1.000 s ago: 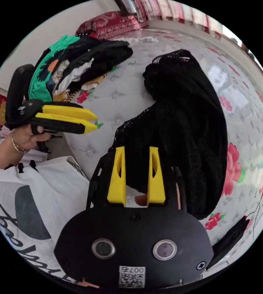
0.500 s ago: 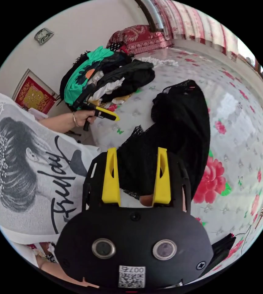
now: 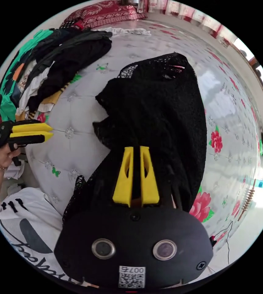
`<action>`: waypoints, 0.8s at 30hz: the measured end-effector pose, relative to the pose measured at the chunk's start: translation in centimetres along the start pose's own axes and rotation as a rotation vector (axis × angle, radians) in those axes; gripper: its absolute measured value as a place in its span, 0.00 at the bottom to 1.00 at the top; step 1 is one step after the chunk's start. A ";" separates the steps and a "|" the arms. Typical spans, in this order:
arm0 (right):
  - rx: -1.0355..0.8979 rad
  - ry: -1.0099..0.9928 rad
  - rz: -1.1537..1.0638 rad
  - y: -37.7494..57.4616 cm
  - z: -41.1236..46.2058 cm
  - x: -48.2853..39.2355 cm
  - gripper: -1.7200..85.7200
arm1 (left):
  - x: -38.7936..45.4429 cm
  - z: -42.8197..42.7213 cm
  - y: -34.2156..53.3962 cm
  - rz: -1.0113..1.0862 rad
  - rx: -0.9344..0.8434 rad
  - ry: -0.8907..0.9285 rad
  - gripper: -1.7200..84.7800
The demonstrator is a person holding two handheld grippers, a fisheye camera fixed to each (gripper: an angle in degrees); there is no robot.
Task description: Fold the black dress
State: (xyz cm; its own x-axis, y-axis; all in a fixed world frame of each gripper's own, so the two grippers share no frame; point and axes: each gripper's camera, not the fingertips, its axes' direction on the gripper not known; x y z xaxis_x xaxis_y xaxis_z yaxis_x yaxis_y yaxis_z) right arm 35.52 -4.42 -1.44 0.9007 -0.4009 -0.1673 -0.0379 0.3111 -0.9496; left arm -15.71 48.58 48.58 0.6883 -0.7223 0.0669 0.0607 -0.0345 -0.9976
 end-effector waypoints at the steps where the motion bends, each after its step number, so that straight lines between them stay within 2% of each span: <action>1: 0.067 -0.033 -0.008 0.7 -2.0 1.0 0.06 | -0.3 0.3 -0.4 0.007 -0.006 0.005 0.09; 5: 0.410 0.040 0.075 6.1 -14.2 8.1 0.04 | -1.1 1.2 -1.7 0.023 -0.024 0.013 0.09; 6: 0.446 0.071 0.112 7.2 -15.7 9.7 0.04 | -1.1 1.5 -2.2 0.029 -0.025 0.023 0.09; 8: 0.544 0.222 0.341 12.3 -20.0 16.6 0.05 | -1.0 1.6 -2.9 0.040 -0.012 0.040 0.09; 9: 0.562 0.246 0.421 13.7 -20.5 18.5 0.05 | -0.8 1.8 -3.4 0.053 -0.008 0.058 0.09; 11: 0.545 0.256 0.719 19.6 -20.6 24.8 0.09 | -0.2 2.1 -4.2 0.073 -0.011 0.091 0.09; 13: 0.529 0.173 0.777 23.2 -19.7 26.2 0.11 | 1.1 2.2 -5.0 0.115 -0.010 0.137 0.09; 15: 0.539 0.105 0.749 26.0 -17.9 24.9 0.13 | 2.5 2.1 -5.2 0.172 -0.004 0.149 0.10; 22: 0.275 -0.308 0.511 33.3 -4.6 13.6 0.15 | 6.8 2.9 -4.7 0.327 -0.071 0.174 0.12; 24: 0.215 -0.362 0.425 34.0 -2.5 10.7 0.15 | 7.6 3.1 -4.7 0.359 -0.088 0.179 0.13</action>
State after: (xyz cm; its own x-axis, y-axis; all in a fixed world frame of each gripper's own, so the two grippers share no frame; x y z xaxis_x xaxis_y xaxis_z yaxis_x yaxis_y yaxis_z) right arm 42.78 -0.24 -36.13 0.9174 0.1039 -0.3841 -0.3728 0.5623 -0.7382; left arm -8.52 45.34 53.79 0.5174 -0.8076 -0.2829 -0.2283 0.1883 -0.9552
